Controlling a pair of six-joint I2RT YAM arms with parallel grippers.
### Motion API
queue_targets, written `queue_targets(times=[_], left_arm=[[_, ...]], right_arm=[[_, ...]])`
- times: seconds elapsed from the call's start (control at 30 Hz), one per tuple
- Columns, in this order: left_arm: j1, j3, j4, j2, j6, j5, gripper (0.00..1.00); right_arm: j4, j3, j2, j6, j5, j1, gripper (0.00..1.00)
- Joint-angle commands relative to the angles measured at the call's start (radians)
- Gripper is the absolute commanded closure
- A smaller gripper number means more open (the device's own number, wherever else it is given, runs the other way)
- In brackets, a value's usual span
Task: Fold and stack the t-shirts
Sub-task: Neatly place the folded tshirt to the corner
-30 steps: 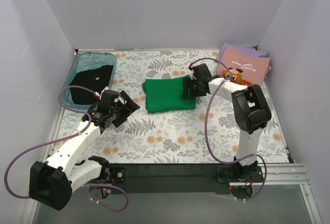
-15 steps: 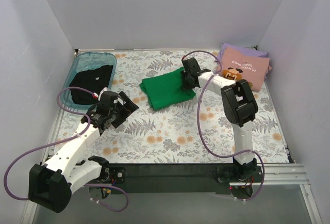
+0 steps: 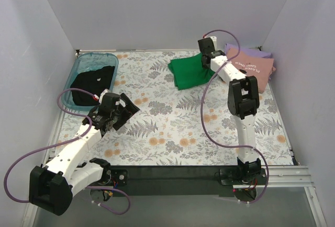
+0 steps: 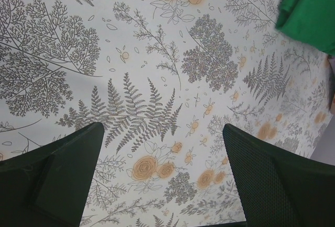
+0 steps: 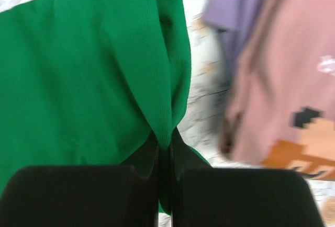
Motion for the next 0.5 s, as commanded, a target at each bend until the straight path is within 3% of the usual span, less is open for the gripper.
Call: queue_targets(times=[0.0, 0.47], left_arm=[[-0.004, 0.011, -0.007, 0.0, -0.005, -0.036, 0.02], [-0.004, 0.005, 0.008, 0.008, -0.013, -0.024, 0.02]], right_arm=[[-0.027, 0.08, -0.032, -0.038, 0.079, -0.059, 0.99], [-0.027, 0.136, -0.162, -0.11, 0.098, -0.145, 0.99]])
